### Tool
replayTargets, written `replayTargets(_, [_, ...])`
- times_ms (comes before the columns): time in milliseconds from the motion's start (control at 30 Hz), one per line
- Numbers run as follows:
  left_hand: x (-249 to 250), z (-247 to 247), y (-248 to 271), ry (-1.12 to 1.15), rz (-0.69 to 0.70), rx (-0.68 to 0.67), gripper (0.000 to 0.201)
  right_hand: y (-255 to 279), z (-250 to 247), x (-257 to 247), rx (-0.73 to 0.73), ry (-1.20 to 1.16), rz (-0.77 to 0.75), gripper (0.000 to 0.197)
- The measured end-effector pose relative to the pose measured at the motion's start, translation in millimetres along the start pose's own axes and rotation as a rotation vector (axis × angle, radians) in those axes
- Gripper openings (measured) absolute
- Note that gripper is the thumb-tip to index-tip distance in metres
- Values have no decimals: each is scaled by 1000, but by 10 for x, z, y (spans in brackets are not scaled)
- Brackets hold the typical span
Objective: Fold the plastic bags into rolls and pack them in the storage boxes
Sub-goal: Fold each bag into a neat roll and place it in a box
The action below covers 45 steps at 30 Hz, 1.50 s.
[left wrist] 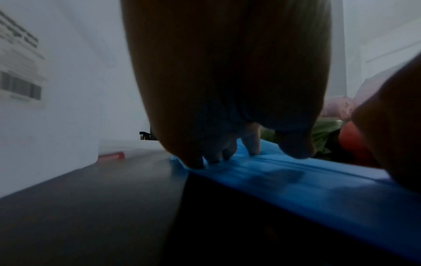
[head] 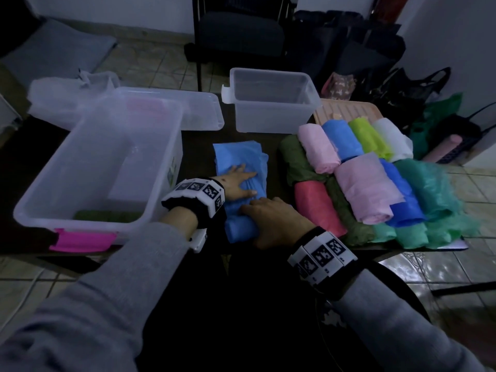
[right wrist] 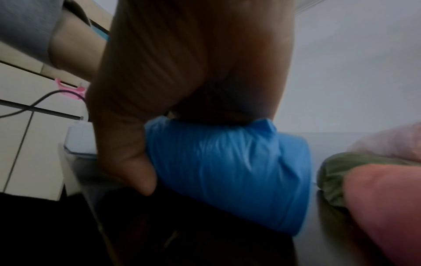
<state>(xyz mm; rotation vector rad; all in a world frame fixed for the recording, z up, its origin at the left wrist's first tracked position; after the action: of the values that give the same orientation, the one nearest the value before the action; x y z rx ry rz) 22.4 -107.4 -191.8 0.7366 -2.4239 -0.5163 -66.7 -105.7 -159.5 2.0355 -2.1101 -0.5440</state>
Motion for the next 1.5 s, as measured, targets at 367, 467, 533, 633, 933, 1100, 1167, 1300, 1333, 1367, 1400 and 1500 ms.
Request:
replayTargets(367, [-68, 12, -6, -92, 63, 0, 65, -85, 39, -256, -100, -70, -69, 60])
replayTargets(467, [-57, 3, 11, -87, 59, 5, 64, -68, 61, -210, -75, -128, -53, 57])
replayTargets(533, [-39, -5, 25, -74, 57, 7, 64, -49, 71, -159, -60, -158, -34, 55])
replayTargets(633, [-14, -23, 44, -66, 54, 22, 63, -27, 64, -62, -54, -194, -7, 52])
replayTargets(933, [-51, -74, 41, 73, 36, 64, 65, 24, -45, 102, 44, -262, 17, 69])
replayTargets(1100, [-83, -237, 91, 201, 35, 206, 62, 22, -82, 199, 67, -308, 34, 59])
replayTargets(1167, [-103, -291, 104, 226, 19, 263, 58, -21, -72, 243, 68, -277, 45, 60])
replayTargets(1300, [-110, -410, 180, 287, 14, 359, 43, -69, -51, 285, 53, -381, 65, 60])
replayTargets(1333, [-115, -453, 217, 301, 10, 405, 37, -73, -69, 310, 77, -439, 81, 59])
replayTargets(1367, [-122, -506, 269, 317, 5, 463, 31, -82, -78, 332, 99, -477, 93, 57])
replayTargets(1400, [-135, -556, 332, 340, -1, 522, 25, -105, -74, 355, 109, -491, 104, 56])
replayTargets(1500, [-193, -531, 494, 500, -36, 548, 15, -180, -42, 390, 105, -492, 123, 52])
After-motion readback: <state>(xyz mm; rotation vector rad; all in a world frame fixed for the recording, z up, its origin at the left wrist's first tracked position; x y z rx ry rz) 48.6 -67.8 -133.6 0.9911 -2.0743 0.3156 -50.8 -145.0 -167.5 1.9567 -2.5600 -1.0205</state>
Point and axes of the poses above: each hand's wrist, its own y-axis away from the middle knuckle, its own z-axis out of the palm, x = y × z, the point moved 9 cm from there along -y, towards the middle knuckle, and after that the axes turned 5 degrees about z, right-handed, at the moved point
